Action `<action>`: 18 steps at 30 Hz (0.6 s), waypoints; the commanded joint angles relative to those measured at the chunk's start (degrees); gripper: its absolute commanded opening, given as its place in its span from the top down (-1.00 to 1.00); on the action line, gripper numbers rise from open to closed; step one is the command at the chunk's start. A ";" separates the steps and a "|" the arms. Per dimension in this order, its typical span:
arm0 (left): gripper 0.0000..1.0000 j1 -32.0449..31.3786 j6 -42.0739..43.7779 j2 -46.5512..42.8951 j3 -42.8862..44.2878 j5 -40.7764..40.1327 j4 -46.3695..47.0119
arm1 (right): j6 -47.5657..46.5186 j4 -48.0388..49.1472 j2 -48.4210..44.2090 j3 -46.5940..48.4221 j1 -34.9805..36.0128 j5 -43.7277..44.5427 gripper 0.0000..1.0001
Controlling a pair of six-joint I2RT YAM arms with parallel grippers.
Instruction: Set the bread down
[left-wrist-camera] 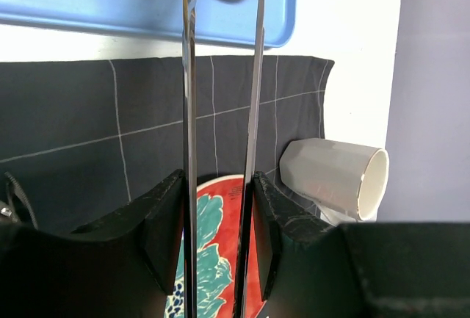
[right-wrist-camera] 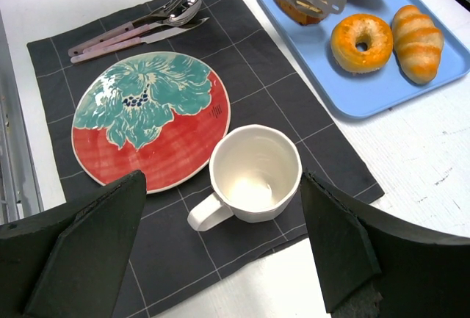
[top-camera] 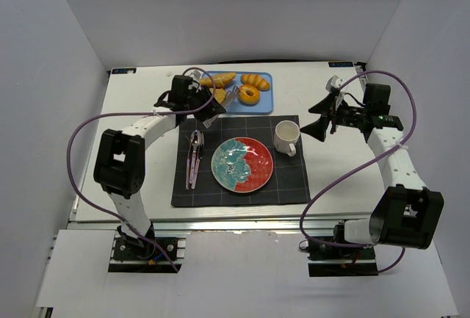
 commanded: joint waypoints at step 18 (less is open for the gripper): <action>-0.06 -1.55 -2.55 5.37 6.64 0.72 -0.74 | -0.29 1.50 -1.12 -0.58 -1.13 -2.35 -0.79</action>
